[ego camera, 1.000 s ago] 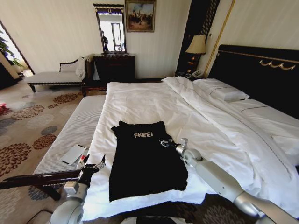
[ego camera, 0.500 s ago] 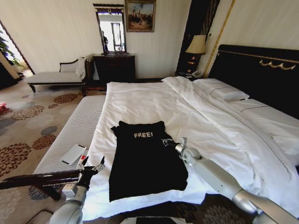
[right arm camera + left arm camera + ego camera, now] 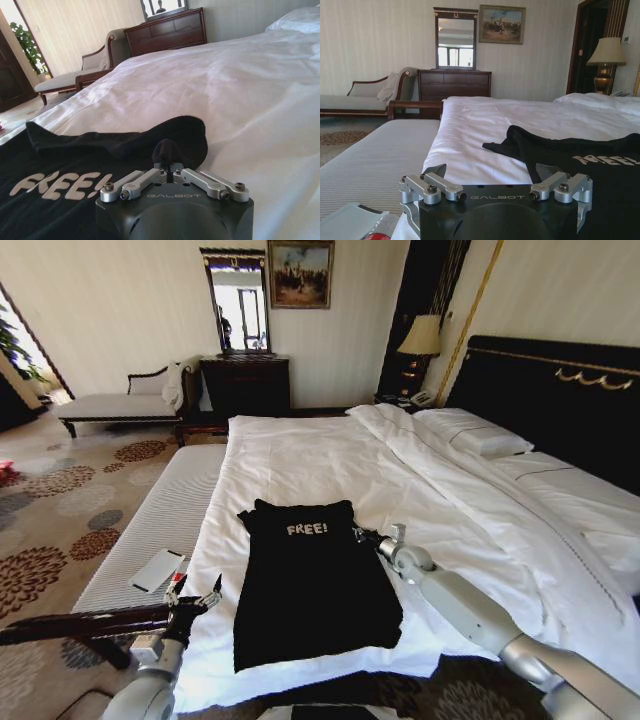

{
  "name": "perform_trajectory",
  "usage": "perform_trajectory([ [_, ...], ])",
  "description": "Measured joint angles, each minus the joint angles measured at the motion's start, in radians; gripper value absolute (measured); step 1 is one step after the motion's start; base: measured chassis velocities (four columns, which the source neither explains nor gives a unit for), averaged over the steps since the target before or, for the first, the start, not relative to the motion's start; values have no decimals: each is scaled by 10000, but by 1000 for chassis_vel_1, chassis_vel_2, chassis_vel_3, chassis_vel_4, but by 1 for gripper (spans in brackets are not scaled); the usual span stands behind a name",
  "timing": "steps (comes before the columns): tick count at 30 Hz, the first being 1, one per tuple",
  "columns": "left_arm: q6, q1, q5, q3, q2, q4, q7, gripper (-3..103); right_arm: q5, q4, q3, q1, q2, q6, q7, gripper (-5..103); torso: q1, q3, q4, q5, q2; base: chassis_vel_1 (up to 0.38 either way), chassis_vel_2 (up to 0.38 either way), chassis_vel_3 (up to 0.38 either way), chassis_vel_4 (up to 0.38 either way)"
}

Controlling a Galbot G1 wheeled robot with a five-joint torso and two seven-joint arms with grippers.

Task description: Fold the clothes on the bed.

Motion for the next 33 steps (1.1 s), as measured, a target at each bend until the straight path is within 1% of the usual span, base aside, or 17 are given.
perform_trajectory([
  [6,-53,55,0,-66,-9,-29,56,100,150,-454,46,379,-135,5,61,1,0,0,-1,0,0,0,0,0,0],
  [9,-83,55,0,-71,-24,-22,83,100,192,-1238,-106,800,-151,44,42,1,0,0,0,1,0,0,0,0,0],
  [11,-86,55,2,-71,-33,-23,84,100,192,-1389,-145,873,-151,64,19,1,0,0,0,1,0,0,0,0,0],
  [13,-88,92,15,-62,-87,-51,104,100,132,-2073,-348,1241,-65,196,-140,1,0,0,-5,2,-1,0,0,0,0],
  [16,-96,139,35,-64,-123,-55,123,100,66,-2344,-405,1476,51,225,-159,1,0,0,-3,2,0,0,0,0,0],
  [19,-106,175,49,-95,-143,-55,132,100,-57,-2533,-418,1827,250,134,23,1,0,0,5,1,0,0,0,0,0],
  [24,-108,156,14,-200,-101,-85,132,100,-220,-3160,-484,2201,337,112,81,1,0,0,3,-1,0,0,0,0,0],
  [28,-108,137,-3,-212,-62,-54,132,100,-382,-3284,-484,2000,192,-15,76,1,0,0,0,-1,0,0,0,0,0],
  [30,-108,119,-5,-193,-58,-34,132,100,-497,-3209,-447,1765,140,-84,86,1,0,0,-6,1,0,0,0,0,0],
  [33,-108,55,-7,-117,-53,9,133,100,-689,-3070,-376,1371,97,-174,117,1,0,-1,-4,-1,0,0,0,0,0],
])
